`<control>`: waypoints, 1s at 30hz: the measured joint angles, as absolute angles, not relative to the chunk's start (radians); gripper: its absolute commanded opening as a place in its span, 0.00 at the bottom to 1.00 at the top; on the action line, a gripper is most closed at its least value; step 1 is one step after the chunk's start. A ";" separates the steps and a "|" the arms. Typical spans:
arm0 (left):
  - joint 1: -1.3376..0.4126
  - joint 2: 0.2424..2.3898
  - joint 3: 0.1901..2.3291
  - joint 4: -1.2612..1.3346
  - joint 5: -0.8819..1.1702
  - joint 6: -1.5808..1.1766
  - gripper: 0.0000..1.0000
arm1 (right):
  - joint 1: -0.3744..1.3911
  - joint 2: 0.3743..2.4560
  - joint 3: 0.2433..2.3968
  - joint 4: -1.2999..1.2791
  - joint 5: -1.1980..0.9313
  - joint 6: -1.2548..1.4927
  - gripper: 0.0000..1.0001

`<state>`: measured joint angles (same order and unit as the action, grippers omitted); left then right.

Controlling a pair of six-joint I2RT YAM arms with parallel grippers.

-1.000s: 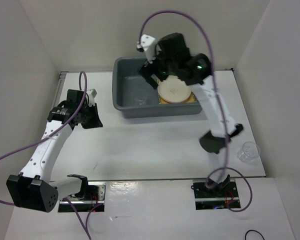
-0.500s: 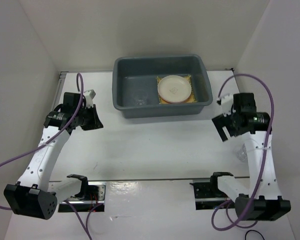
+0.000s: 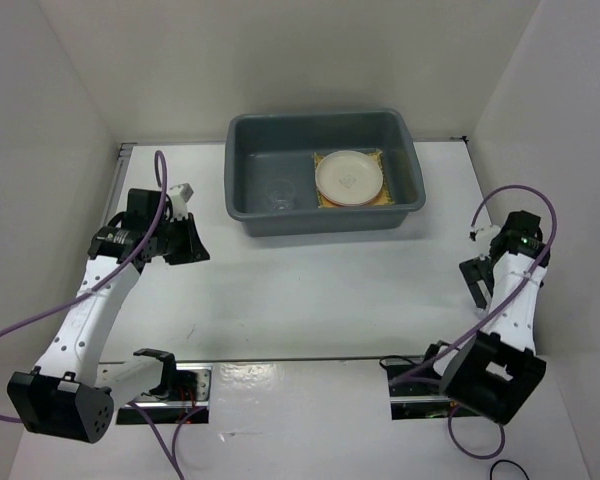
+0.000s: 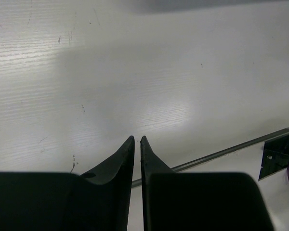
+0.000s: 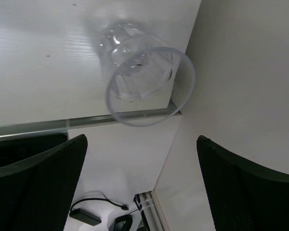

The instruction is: Place the mixed dishes into the plastic bin

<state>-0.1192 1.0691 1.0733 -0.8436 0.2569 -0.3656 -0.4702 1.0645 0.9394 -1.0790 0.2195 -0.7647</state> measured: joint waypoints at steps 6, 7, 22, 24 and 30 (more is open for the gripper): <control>-0.119 1.070 1.073 -0.844 0.260 -0.366 0.16 | -0.641 1.187 0.941 -1.010 0.176 -0.892 0.98; -0.119 1.070 1.073 -0.844 0.260 -0.366 0.16 | -0.646 1.188 0.940 -1.007 0.172 -0.904 0.98; -0.119 1.070 1.073 -0.844 0.260 -0.366 0.16 | -0.517 1.130 0.772 -0.911 0.175 -0.962 0.72; -0.119 1.070 1.073 -0.844 0.260 -0.368 0.16 | -0.516 1.193 0.775 -0.898 0.178 -0.961 0.49; -0.119 1.069 1.073 -0.844 0.260 -0.369 0.17 | -0.510 1.359 0.866 -0.925 0.167 -0.921 0.00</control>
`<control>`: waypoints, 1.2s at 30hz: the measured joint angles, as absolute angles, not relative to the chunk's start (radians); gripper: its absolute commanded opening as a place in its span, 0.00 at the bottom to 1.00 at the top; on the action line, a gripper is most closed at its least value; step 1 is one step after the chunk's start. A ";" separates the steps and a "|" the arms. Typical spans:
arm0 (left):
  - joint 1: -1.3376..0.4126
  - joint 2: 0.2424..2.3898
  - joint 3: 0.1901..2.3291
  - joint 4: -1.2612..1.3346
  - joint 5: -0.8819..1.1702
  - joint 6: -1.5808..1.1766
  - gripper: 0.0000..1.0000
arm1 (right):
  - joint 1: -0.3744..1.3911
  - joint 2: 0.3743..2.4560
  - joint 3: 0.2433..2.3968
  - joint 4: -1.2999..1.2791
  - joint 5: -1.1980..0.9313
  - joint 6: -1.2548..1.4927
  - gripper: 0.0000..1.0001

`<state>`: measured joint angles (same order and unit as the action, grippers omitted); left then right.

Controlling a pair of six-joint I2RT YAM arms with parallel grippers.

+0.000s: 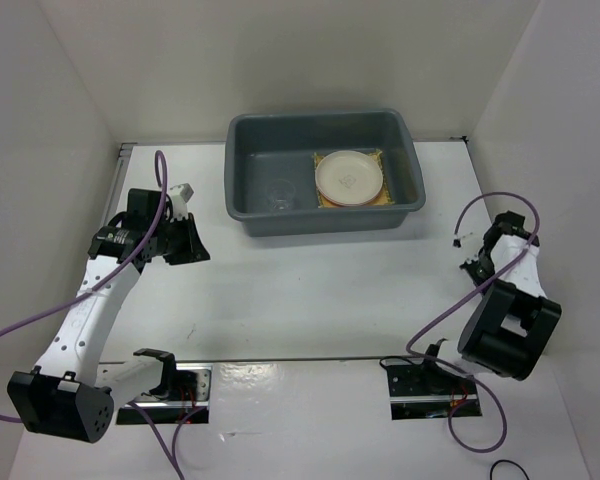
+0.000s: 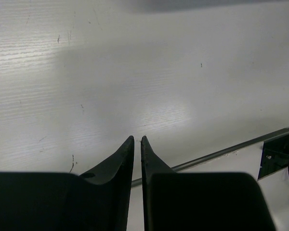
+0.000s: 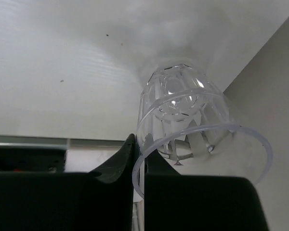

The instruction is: Place the mixed dishes into the plastic bin

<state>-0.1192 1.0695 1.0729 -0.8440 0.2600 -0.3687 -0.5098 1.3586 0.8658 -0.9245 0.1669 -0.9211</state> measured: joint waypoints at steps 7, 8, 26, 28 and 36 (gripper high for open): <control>-0.119 1.058 1.073 -0.844 0.261 -0.369 0.18 | -0.271 1.367 1.408 -1.194 0.132 -0.794 0.00; -0.119 1.057 1.073 -0.843 0.263 -0.369 0.18 | -0.175 1.367 1.534 -1.193 0.166 -0.767 0.00; -0.100 1.069 1.051 -0.831 0.279 -0.369 0.18 | 0.522 2.321 3.026 -1.267 0.288 -0.763 0.00; -0.100 1.079 1.050 -0.829 0.281 -0.369 0.19 | 0.561 2.416 3.036 -1.269 0.255 -0.778 0.00; -0.100 1.114 1.048 -0.828 0.292 -0.369 0.19 | 0.581 2.626 3.063 -1.233 0.122 -0.780 0.01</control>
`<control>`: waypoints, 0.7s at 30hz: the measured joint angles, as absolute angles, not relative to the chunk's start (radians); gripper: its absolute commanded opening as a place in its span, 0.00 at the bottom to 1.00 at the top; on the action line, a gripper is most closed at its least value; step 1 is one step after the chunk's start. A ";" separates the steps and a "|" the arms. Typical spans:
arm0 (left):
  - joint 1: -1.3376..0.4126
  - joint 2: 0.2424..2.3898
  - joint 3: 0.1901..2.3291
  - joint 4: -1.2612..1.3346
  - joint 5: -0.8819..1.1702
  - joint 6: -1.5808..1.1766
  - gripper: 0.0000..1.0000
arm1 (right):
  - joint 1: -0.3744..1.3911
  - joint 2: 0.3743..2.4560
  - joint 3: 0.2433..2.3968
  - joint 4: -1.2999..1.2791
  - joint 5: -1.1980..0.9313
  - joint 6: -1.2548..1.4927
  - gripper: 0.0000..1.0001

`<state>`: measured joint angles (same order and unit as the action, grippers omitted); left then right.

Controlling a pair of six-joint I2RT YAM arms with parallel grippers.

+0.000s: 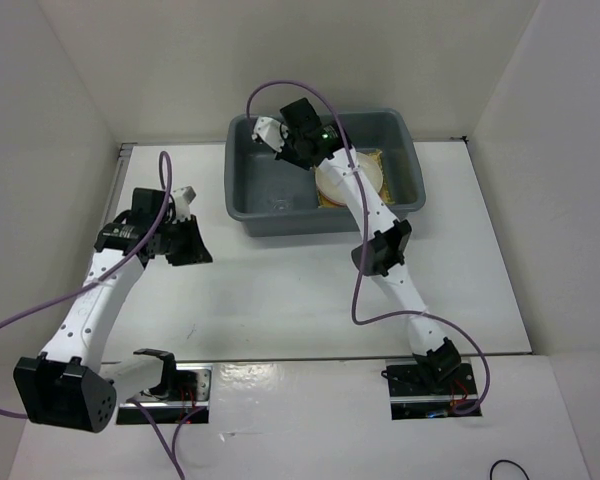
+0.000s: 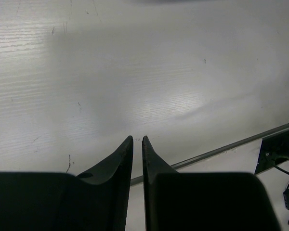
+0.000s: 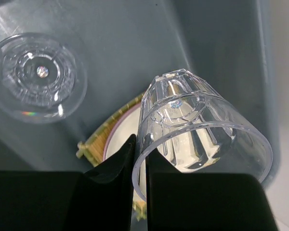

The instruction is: Place the mixed dishes into the plastic bin

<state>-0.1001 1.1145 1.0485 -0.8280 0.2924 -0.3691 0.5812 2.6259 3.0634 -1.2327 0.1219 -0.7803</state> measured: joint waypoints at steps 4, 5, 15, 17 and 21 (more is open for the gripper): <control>-0.100 1.137 1.048 -0.827 0.299 -0.369 0.19 | 0.555 2.675 3.077 -1.205 0.068 -0.775 0.05; -0.100 1.144 1.048 -0.827 0.301 -0.369 0.19 | 0.548 2.685 3.078 -1.198 0.053 -0.773 0.05; -0.099 1.190 1.047 -0.824 0.304 -0.369 0.21 | 0.517 2.790 3.087 -1.173 -0.051 -0.765 0.08; -0.099 1.191 1.047 -0.824 0.304 -0.369 0.21 | 0.517 2.809 3.087 -1.172 -0.067 -0.760 0.10; -0.099 1.193 1.047 -0.822 0.304 -0.369 0.21 | 0.519 2.842 3.087 -1.171 -0.078 -0.755 0.13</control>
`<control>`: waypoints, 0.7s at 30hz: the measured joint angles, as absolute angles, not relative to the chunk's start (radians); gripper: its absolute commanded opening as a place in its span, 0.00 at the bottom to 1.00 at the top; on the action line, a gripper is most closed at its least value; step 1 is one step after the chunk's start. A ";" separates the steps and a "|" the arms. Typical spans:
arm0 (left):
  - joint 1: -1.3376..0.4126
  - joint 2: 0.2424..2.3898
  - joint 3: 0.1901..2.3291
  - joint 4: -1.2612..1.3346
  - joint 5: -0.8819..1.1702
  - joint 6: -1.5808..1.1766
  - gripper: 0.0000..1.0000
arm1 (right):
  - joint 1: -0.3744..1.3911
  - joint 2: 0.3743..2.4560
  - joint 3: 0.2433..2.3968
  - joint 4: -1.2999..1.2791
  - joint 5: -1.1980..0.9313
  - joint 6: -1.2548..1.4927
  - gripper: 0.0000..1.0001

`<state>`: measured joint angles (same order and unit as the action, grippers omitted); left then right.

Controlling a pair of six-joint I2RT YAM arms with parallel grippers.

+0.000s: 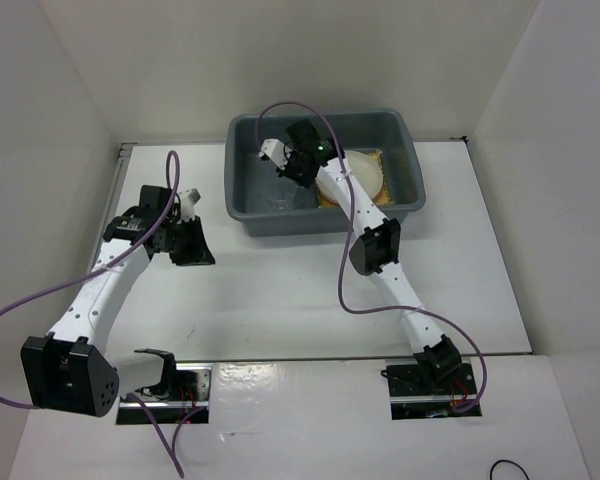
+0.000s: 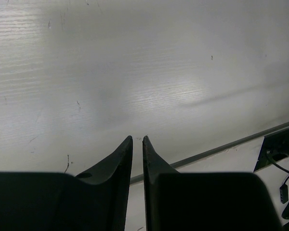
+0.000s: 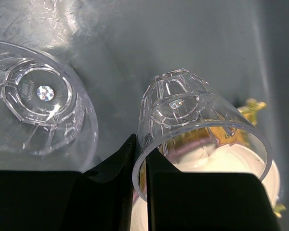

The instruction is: Place the mixed dishes into the plastic bin

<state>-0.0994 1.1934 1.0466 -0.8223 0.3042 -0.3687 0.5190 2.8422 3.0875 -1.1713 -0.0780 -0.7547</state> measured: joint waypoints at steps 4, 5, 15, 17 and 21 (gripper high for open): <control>-0.099 1.197 1.047 -0.822 0.304 -0.369 0.22 | 0.522 2.863 3.087 -1.170 -0.085 -0.738 0.19; -0.099 1.197 1.047 -0.822 0.304 -0.369 0.22 | 0.523 2.864 3.087 -1.167 -0.085 -0.733 0.22; -0.099 1.205 1.047 -0.821 0.307 -0.369 0.23 | 0.538 2.780 3.089 -1.158 -0.058 -0.638 0.99; -0.099 1.205 1.047 -0.820 0.309 -0.369 0.23 | 0.545 2.712 3.089 -1.168 -0.035 -0.611 0.99; -0.099 1.201 1.046 -0.815 0.313 -0.368 0.24 | 0.554 2.514 3.089 -1.198 0.019 -0.548 0.99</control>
